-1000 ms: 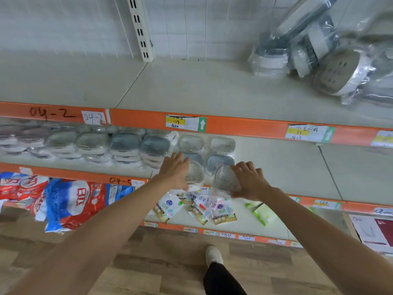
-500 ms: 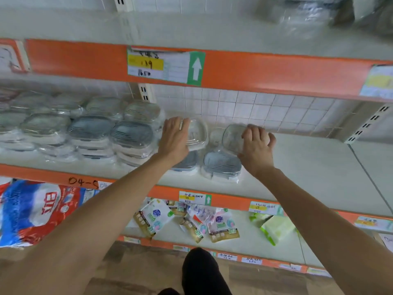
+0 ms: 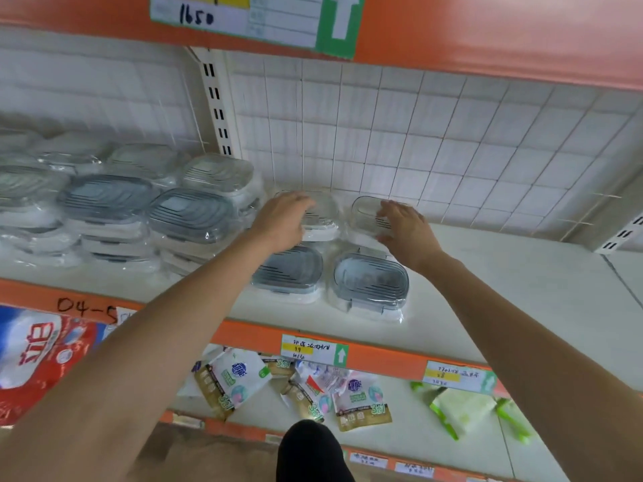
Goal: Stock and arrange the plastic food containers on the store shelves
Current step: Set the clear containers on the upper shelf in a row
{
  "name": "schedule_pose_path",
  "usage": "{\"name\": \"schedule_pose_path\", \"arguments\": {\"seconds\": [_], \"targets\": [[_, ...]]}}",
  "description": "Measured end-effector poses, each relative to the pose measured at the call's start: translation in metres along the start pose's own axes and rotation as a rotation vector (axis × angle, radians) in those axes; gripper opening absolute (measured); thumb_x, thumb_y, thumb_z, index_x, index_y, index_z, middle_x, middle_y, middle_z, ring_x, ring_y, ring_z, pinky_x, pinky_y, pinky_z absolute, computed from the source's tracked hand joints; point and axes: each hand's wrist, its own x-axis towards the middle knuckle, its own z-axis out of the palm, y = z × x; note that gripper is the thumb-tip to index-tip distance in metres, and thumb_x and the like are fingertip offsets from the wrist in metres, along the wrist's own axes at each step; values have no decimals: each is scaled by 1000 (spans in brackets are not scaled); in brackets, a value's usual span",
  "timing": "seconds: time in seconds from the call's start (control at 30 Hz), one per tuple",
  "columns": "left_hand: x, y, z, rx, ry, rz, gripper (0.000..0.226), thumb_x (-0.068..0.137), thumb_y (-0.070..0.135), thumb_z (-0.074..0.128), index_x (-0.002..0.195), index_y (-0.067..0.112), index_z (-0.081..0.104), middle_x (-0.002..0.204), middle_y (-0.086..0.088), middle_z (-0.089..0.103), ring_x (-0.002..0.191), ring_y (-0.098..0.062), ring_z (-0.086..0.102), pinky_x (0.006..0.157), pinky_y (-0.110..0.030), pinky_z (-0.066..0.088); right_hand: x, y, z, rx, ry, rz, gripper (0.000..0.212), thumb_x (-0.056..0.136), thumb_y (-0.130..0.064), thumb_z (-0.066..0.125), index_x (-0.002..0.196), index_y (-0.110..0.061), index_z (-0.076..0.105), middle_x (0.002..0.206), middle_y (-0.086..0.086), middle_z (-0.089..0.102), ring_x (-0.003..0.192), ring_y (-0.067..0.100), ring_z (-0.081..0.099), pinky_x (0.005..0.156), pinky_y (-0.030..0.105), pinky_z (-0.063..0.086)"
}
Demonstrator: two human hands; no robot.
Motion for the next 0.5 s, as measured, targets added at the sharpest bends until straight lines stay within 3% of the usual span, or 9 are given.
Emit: {"name": "schedule_pose_path", "arguments": {"seconds": [0.13,0.23,0.37,0.43,0.5], "targets": [[-9,0,3,230,73,-4,49,81,-2,60,129,9,53,121,-8,46,117,-24,40,95,-32,37,-5,-18,14,-249,129,-37,36,91,-8,49,127,-8,48,136,14,39,124,31,34,102,37,24],[-16,7,11,297,75,-26,49,80,0,57,127,4,49,121,-11,42,118,-27,37,92,-33,39,-15,-29,26,-369,154,-55,46,87,-2,37,133,-6,38,131,16,38,115,32,35,101,38,21],[-28,7,17,239,71,-32,53,84,7,53,135,2,40,135,-13,40,129,-26,34,92,-35,43,-25,-34,32,-388,52,-35,53,95,-12,34,146,-4,22,151,17,23,138,32,21,112,40,12],[-34,6,16,225,26,-10,59,87,9,50,141,-1,31,148,-15,29,140,-25,23,103,-36,37,-30,-36,27,-409,21,-85,50,96,-13,40,143,0,31,152,18,25,140,35,23,114,43,16],[-43,8,12,197,-26,-12,60,87,9,50,142,-2,29,154,-14,19,144,-23,13,106,-36,35,-36,-44,20,-413,42,-175,42,87,-10,56,127,2,53,141,18,45,128,38,44,106,46,34]]}}
